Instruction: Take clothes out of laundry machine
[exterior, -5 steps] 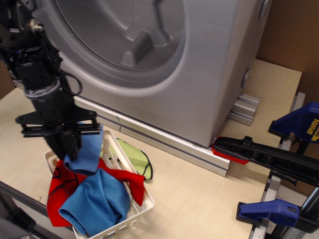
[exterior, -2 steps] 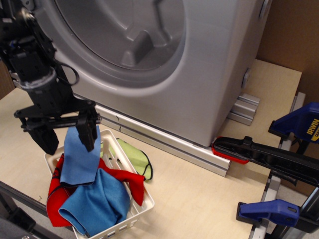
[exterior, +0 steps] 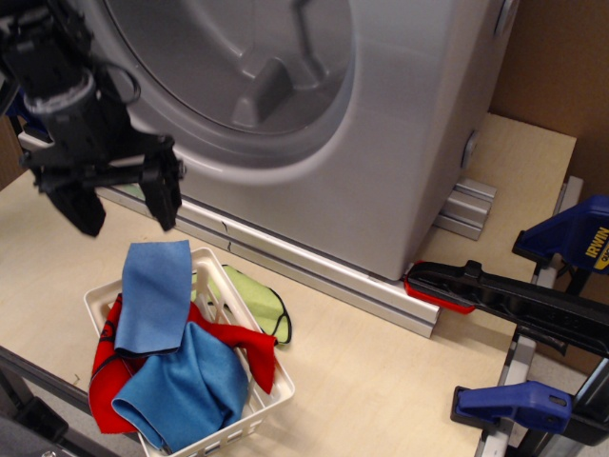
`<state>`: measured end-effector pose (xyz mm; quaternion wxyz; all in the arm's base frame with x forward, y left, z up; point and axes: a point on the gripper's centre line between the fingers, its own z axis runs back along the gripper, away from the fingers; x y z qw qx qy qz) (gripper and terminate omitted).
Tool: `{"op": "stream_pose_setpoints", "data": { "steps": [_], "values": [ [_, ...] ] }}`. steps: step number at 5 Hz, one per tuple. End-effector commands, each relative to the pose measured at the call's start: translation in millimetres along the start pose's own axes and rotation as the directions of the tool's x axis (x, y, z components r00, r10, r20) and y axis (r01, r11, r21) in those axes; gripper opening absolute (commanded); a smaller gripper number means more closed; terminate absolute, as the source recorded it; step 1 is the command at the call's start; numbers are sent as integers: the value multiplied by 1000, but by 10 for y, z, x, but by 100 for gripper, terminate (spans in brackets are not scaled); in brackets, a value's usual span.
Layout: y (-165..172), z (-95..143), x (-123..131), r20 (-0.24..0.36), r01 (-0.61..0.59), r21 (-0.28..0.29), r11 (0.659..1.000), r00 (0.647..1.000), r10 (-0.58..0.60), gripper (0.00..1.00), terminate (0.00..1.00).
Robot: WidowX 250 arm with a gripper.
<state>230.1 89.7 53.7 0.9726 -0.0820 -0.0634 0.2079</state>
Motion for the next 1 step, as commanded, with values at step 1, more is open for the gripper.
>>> {"op": "stream_pose_setpoints", "data": {
  "steps": [1],
  "values": [
    [62,205,121,51,8,3,1000,999,-8,100,100]
  ]
}}
